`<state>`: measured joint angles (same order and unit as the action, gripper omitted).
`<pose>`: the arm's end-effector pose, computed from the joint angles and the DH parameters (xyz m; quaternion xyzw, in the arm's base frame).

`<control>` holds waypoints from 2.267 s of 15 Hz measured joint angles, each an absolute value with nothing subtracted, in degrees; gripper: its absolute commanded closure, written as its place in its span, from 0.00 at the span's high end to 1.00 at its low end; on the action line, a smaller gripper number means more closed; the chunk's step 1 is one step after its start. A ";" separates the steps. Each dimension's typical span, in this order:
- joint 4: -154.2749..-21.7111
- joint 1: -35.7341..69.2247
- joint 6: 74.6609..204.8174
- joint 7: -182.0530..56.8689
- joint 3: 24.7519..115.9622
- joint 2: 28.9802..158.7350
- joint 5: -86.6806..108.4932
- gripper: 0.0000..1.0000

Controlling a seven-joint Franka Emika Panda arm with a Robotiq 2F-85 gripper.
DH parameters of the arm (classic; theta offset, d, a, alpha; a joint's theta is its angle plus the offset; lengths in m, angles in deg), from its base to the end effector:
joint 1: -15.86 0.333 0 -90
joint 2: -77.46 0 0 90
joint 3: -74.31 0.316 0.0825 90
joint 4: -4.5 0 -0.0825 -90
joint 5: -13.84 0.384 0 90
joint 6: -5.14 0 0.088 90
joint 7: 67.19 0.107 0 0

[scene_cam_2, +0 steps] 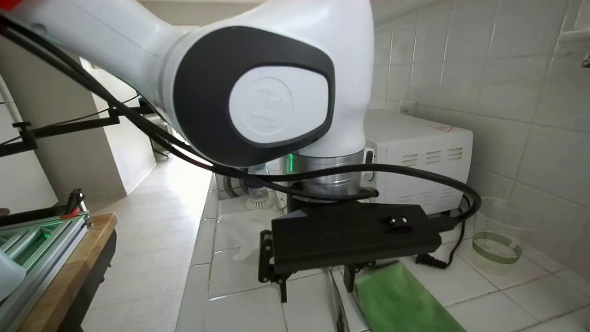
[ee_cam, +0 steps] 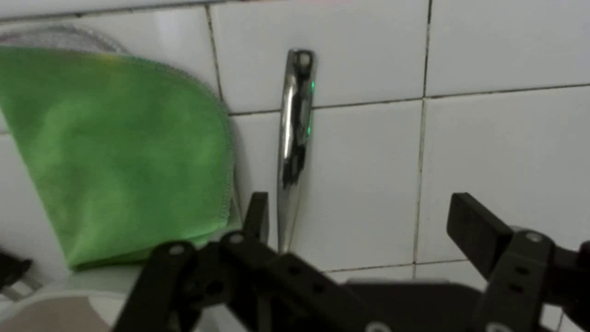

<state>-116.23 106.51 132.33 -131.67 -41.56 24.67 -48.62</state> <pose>0.4970 -0.2453 0.1830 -0.7824 -0.6226 -0.0041 0.0135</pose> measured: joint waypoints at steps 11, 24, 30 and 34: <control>-114.70 106.83 128.90 -121.86 -42.06 23.16 -57.72 1.00; -111.75 107.83 128.87 -115.24 -42.30 16.07 -64.34 1.00; -110.85 107.99 128.87 -114.27 -41.61 13.91 -64.35 1.00; -110.60 108.12 128.86 -114.02 -41.34 13.13 -64.35 0.75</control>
